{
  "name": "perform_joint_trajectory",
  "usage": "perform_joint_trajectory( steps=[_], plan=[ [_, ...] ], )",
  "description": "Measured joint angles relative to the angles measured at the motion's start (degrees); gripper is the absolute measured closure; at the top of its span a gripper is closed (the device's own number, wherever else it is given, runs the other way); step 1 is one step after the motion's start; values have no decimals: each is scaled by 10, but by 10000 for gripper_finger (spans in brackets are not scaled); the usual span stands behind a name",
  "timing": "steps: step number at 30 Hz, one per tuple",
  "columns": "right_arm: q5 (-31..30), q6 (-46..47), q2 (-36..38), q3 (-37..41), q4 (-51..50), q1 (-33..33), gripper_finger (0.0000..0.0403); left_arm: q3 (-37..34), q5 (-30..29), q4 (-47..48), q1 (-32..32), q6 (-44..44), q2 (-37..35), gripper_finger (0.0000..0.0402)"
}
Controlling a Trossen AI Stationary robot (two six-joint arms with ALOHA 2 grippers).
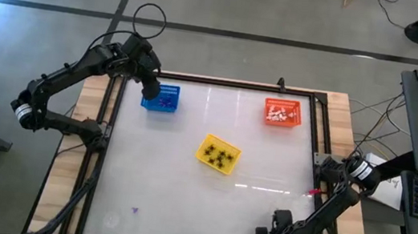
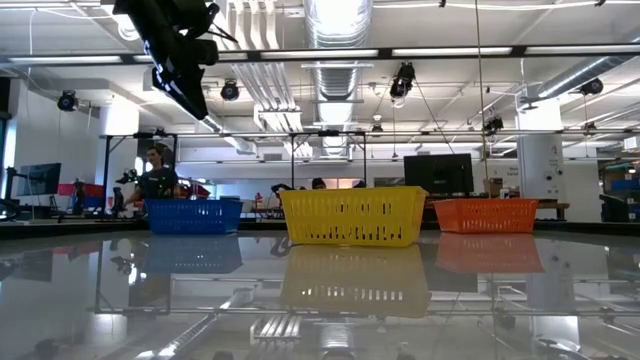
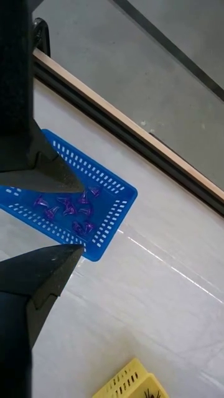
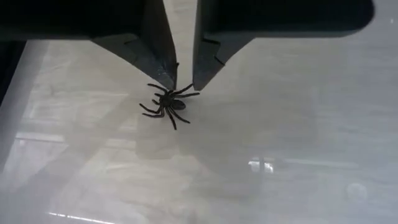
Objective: Sort Halloween decoration
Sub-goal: Put the black spider toy into the yellow bin
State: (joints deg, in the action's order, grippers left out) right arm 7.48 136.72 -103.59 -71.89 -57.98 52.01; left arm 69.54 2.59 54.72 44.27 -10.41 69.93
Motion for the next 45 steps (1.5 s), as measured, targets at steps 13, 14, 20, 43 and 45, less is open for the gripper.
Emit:
perform_joint_trajectory(
  steps=[13, 14, 20, 43, 45],
  plan=[
    [5, 38, 1, 66, 60, 2, 300, 0, 0, 16, 0, 0, 0, 274],
    [5, 38, 2, 73, 69, 2, 300, 0, 0, 19, 0, 0, 0, 274],
    [26, 25, 1, 107, 110, 2, 300, 0, 0, 35, 0, 0, 0, 274],
    [-7, 3, 44, 81, 70, 8, 300, 0, 0, 37, 0, 0, 1, 274],
    [5, 8, 39, 90, 86, 8, 300, 0, 0, 37, 0, 0, 1, 274]
  ],
)
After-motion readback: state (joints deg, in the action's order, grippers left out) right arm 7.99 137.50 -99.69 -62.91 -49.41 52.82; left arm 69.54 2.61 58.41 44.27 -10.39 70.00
